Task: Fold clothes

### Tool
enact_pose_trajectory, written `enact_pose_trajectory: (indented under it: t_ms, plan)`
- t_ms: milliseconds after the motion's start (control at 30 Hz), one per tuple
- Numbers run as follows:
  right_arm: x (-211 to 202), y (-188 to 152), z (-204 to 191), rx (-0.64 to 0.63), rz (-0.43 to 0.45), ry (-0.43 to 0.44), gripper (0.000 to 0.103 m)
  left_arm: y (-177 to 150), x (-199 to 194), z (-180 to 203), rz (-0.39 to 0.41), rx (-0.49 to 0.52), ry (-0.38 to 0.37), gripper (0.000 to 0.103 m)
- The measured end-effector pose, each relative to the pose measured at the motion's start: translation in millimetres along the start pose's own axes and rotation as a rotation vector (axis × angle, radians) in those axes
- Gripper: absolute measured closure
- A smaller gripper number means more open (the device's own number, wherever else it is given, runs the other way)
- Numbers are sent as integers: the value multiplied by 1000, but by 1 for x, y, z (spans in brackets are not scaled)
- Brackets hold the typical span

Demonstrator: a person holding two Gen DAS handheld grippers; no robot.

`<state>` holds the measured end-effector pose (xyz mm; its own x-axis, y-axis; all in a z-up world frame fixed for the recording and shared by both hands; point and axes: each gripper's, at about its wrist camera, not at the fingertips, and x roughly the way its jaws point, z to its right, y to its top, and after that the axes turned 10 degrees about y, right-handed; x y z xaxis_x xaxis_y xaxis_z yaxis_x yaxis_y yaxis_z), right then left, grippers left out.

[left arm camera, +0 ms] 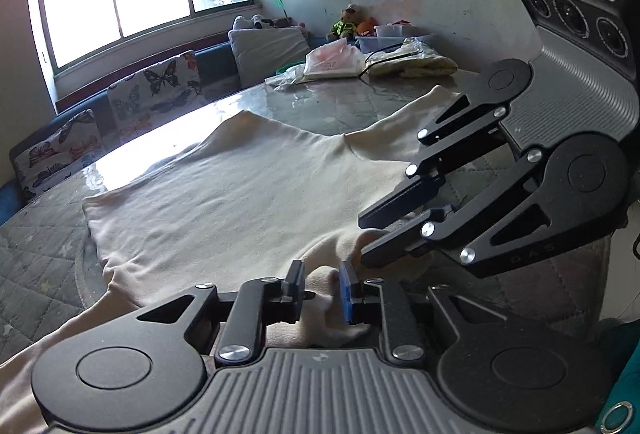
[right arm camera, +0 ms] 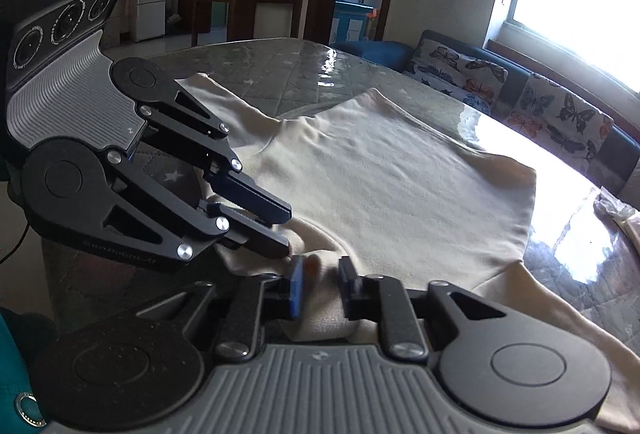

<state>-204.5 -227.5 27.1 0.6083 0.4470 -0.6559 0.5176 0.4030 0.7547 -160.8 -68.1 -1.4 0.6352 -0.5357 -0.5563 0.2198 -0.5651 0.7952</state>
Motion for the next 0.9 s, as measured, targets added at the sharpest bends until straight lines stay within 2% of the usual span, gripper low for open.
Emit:
enact_pose_trajectory:
  t_ms: [100, 267, 400, 467, 600, 767, 867, 900]
  plan:
    - [-5, 3, 6, 44, 28, 4, 99, 2, -2, -3, 17, -28, 1, 100]
    - [-27, 9, 19, 134, 87, 45, 100, 6, -19, -14, 56, -103, -28, 101]
    - [-29, 5, 14, 91, 37, 63, 100, 5, -26, -14, 46, -98, -61, 101]
    - [-28, 2, 15, 97, 37, 53, 99, 7, -24, -18, 40, -117, -42, 101]
    - [-21, 8, 23, 124, 76, 1, 93, 18, -6, -32, 14, -183, 43, 99]
    - [5, 9, 34, 152, 49, 11, 91, 16, 22, -32, -48, -172, 30, 99]
    - [8, 0, 21, 92, 9, 48, 89, 5, 20, -19, -51, -128, 5, 98]
    - [7, -4, 16, 60, 3, 41, 85, 3, 17, -16, -42, -115, 10, 94]
